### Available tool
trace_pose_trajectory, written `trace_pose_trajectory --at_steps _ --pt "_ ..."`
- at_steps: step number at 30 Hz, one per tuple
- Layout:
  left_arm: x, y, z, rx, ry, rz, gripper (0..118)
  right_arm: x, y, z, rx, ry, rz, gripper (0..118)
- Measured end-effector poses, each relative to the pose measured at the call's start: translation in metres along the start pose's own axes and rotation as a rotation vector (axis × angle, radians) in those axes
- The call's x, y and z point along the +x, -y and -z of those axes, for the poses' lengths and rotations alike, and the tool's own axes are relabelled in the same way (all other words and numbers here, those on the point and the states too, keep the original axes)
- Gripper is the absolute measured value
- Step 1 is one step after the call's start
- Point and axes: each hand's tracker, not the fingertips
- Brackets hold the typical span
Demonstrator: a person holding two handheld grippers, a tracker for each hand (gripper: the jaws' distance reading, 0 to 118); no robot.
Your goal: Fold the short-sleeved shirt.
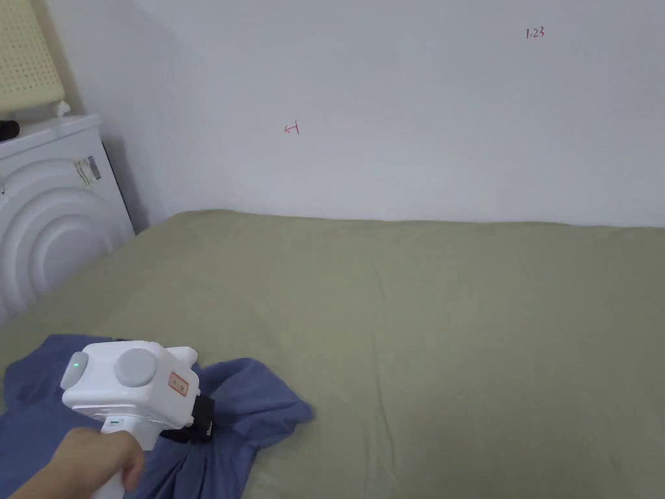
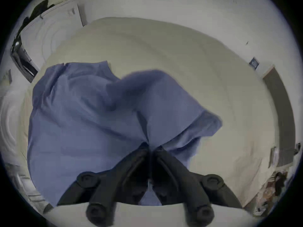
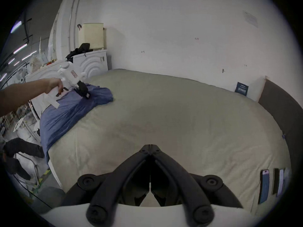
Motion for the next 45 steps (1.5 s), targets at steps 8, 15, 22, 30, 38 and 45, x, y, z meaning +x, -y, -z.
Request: trace_pose_trajectory --at_steps 8,15,22,30,38,45 --pt "0.073 -0.011 -0.069 0.144 0.128 0.088 3 0.027 -0.008 -0.047 0.033 0.080 0.022 0" --pt "0.253 -0.014 -0.101 0.176 0.406 0.330 3 0.066 -0.011 -0.123 0.085 0.223 0.048 0" --pt "0.462 0.052 -0.089 0.051 0.702 0.588 3 0.105 0.014 -0.205 0.084 0.405 0.111 0" --pt "0.573 0.144 -0.050 -0.087 0.675 0.746 22 0.132 0.040 -0.248 0.069 0.521 0.201 0" --pt "0.453 0.120 -0.068 0.125 0.546 0.447 86 0.132 0.030 -0.239 0.068 0.491 0.196 0" --pt "0.266 0.157 -0.181 0.530 0.275 0.257 0 0.115 0.008 -0.216 0.088 0.410 0.123 0"
